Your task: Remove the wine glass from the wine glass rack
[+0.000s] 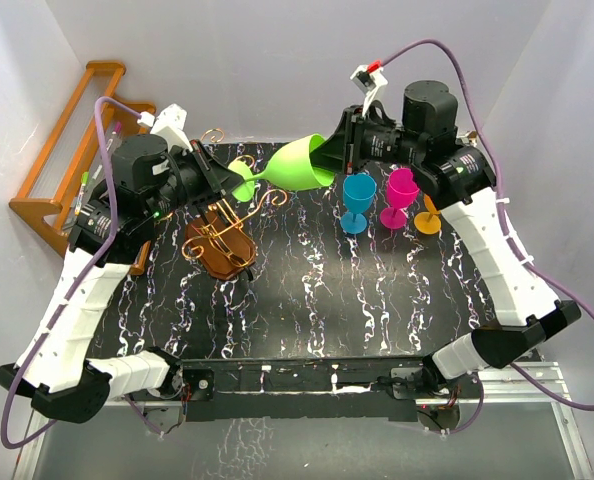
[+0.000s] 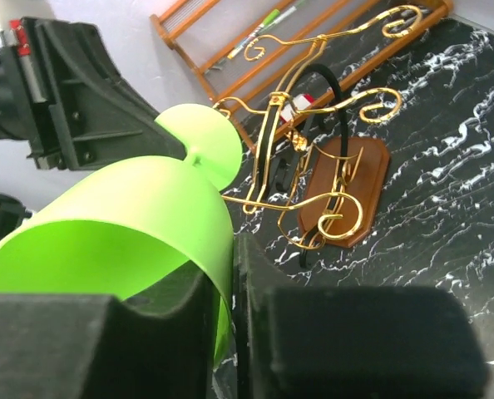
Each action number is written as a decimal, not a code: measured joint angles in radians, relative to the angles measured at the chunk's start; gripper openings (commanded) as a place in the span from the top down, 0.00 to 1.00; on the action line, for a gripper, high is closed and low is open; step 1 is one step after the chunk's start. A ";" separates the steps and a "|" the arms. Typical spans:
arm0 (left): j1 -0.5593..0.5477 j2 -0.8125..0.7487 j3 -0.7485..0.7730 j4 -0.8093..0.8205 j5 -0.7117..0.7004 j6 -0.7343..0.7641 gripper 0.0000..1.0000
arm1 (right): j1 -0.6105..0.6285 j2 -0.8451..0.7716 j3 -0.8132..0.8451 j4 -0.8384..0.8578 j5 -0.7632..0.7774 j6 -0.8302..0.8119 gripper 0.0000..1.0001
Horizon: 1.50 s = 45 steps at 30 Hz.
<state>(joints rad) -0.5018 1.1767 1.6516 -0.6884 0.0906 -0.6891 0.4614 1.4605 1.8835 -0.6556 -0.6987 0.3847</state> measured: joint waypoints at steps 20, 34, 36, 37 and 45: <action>-0.001 0.034 0.045 -0.135 -0.174 -0.014 0.54 | 0.010 -0.170 -0.066 -0.285 0.845 -0.021 0.92; -0.001 0.035 0.024 -0.103 -0.176 -0.007 0.55 | 0.010 -0.145 -0.410 -0.456 0.944 0.024 0.92; -0.001 0.032 0.016 -0.101 -0.176 -0.006 0.55 | 0.010 -0.136 -0.460 -0.451 0.952 0.027 0.92; -0.001 0.031 0.015 -0.102 -0.176 -0.005 0.55 | 0.009 -0.129 -0.489 -0.441 0.956 0.029 0.92; -0.001 -0.002 0.007 -0.101 -0.180 -0.002 0.56 | -0.034 -0.039 -0.636 -0.336 0.963 0.034 0.92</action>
<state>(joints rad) -0.5026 1.1748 1.6588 -0.7898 -0.0898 -0.6910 0.4274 1.4212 1.2476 -0.9920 0.2642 0.4187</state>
